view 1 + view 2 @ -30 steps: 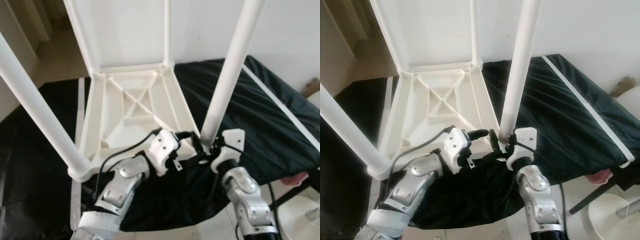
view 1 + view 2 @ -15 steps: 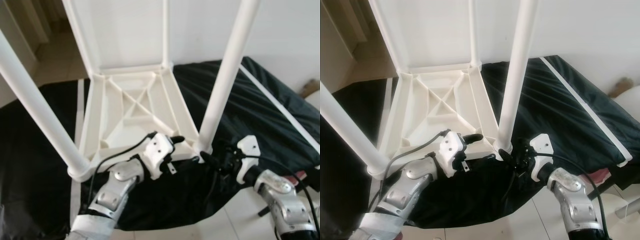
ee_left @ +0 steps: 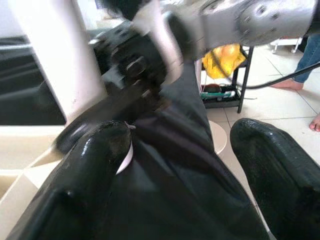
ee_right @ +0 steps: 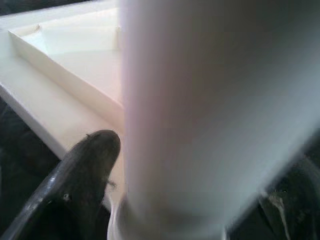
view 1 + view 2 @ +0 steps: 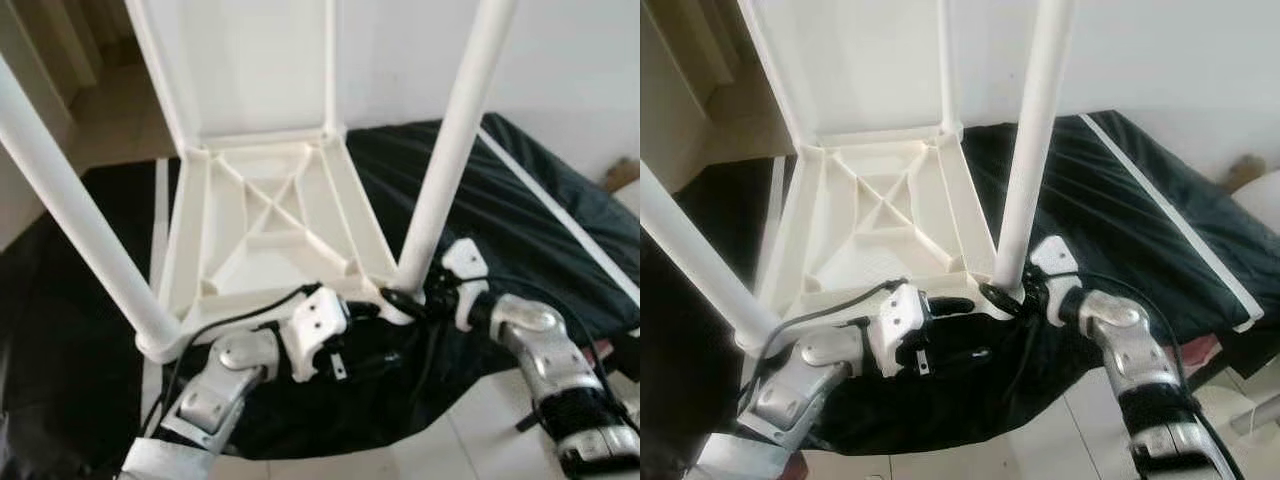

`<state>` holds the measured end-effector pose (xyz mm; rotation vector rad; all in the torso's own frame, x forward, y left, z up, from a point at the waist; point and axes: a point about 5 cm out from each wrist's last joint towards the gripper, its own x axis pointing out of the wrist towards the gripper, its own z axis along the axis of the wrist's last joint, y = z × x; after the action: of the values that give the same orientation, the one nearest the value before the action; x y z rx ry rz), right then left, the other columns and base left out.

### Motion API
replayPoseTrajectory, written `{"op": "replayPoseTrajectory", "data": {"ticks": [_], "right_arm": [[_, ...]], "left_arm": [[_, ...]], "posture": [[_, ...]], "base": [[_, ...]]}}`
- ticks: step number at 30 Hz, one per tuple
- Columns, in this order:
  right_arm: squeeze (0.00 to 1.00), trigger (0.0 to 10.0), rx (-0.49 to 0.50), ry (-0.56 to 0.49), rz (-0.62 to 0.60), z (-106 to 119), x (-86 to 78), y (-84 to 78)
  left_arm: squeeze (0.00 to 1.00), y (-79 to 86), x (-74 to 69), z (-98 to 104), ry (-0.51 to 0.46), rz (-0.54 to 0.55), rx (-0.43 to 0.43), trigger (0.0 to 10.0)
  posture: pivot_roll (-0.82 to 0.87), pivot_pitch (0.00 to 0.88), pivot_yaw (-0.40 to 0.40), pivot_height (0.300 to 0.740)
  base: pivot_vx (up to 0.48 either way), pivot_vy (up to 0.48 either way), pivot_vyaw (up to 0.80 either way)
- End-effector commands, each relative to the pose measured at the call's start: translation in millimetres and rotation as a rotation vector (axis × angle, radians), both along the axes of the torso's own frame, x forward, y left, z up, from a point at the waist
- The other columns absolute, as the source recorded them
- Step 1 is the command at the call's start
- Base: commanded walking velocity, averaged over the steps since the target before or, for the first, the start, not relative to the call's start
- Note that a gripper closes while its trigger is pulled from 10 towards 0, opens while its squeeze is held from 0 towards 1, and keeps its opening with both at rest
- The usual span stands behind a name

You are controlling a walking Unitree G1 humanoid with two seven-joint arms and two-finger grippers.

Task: Building children table

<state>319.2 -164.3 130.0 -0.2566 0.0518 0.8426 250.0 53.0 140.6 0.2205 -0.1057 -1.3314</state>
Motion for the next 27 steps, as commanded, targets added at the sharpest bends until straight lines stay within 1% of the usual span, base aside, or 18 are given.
{"op": "replayPoseTrajectory", "data": {"ticks": [1, 2, 3, 6, 7, 9, 10, 13, 15, 19, 20, 21, 23, 24, 25, 27], "right_arm": [[0.00, 10.0, -0.026, 0.022, 0.035, -6.1, 0.4, 6.4], [0.00, 8.3, -0.027, 0.027, 0.056, -8.9, 1.3, 10.7], [0.00, 3.3, -0.028, 0.029, 0.073, -11.1, 2.4, 13.0], [0.00, 3.3, -0.033, 0.031, 0.089, -13.4, 2.0, 14.1], [0.00, 0.0, -0.045, 0.034, 0.098, -16.6, 0.3, 13.1], [0.00, 0.0, -0.049, 0.038, 0.098, -19.2, -0.9, 11.3], [0.00, 0.0, -0.061, 0.045, 0.096, -23.5, -3.7, 6.0], [0.00, 0.0, -0.063, 0.045, 0.096, -24.4, -3.9, 5.0], [0.00, 0.0, -0.049, 0.051, 0.058, -25.7, -6.4, -2.4], [0.00, 0.0, -0.028, 0.053, 0.019, -26.2, -9.7, -7.2], [0.00, 1.1, -0.018, 0.054, 0.002, -26.6, -11.4, -7.9], [0.00, 10.0, 0.001, 0.051, -0.025, -26.9, -12.8, -8.8], [0.00, 10.0, 0.014, 0.049, -0.042, -26.9, -13.9, -9.4], [0.00, 10.0, 0.046, 0.037, -0.091, -27.6, -17.2, -9.2], [0.00, 10.0, 0.046, 0.037, -0.091, -27.6, -17.2, -9.2], [0.00, 10.0, 0.074, 0.014, -0.166, -28.1, -21.6, -8.9]], "left_arm": [[0.00, 0.3, -1.9, -0.8, 0.011, -0.008, 0.007, 10.0], [0.00, 0.6, -2.6, 0.6, 0.007, -0.003, 0.007, 10.0], [0.00, 1.0, -3.3, 1.7, 0.006, -0.003, 0.008, 10.0], [0.00, 1.4, -4.0, 2.5, 0.009, -0.001, 0.007, 10.0], [0.00, 2.1, -4.9, 2.8, 0.012, 0.003, 0.004, 10.0], [0.00, 2.9, -5.9, 2.8, 0.015, 0.008, 0.004, 10.0], [0.00, 3.4, -7.4, 2.6, 0.018, 0.012, 0.003, 10.0], [0.00, 3.5, -7.8, 2.6, 0.018, 0.012, 0.003, 10.0], [0.00, 0.5, -8.0, 2.8, 0.020, 0.009, -0.001, 10.0], [0.00, -2.4, -7.1, 3.3, 0.019, 0.006, -0.005, 10.0], [0.00, -2.7, -7.4, 3.7, 0.017, 0.005, -0.007, 10.0], [0.00, -3.3, -6.1, 4.4, 0.016, 0.006, -0.009, 10.0], [0.00, -3.6, -5.5, 4.9, 0.015, 0.008, -0.010, 10.0], [0.00, -4.4, -3.7, 5.9, 0.013, 0.011, -0.013, 10.0], [0.00, -4.4, -3.7, 5.9, 0.013, 0.011, -0.013, 10.0], [0.00, -5.5, -1.4, 7.5, 0.010, 0.017, -0.019, 10.0]], "posture": [[0.03, 0.000, 0.003, 0.740], [0.04, 0.000, -0.001, 0.740], [0.04, 0.000, -0.001, 0.740], [0.04, 0.000, -0.003, 0.740], [0.05, 0.000, -0.006, 0.740], [0.05, 0.000, -0.010, 0.740], [0.05, 0.000, -0.008, 0.740], [0.05, 0.000, -0.008, 0.740], [0.05, 0.000, -0.008, 0.740], [0.04, 0.000, -0.005, 0.740], [0.03, 0.000, -0.005, 0.740], [0.03, 0.000, -0.005, 0.740], [0.02, 0.000, -0.006, 0.740], [0.02, 0.001, -0.009, 0.740], [0.02, 0.001, -0.009, 0.740], [0.01, 0.003, -0.008, 0.740]], "base": [[0.000, 0.000, 0.00], [0.000, 0.000, 0.00], [0.000, 0.000, 0.00], [0.000, 0.000, 0.00], [0.000, 0.000, 0.00], [0.000, 0.000, 0.00], [0.000, 0.000, 0.00], [0.000, 0.000, 0.00], [0.000, 0.000, 0.00], [0.000, 0.000, 0.00], [0.000, 0.000, 0.00], [0.000, 0.000, 0.00], [0.000, 0.000, 0.00], [0.000, 0.000, 0.00], [0.000, 0.000, 0.00], [0.000, 0.000, 0.00]]}}
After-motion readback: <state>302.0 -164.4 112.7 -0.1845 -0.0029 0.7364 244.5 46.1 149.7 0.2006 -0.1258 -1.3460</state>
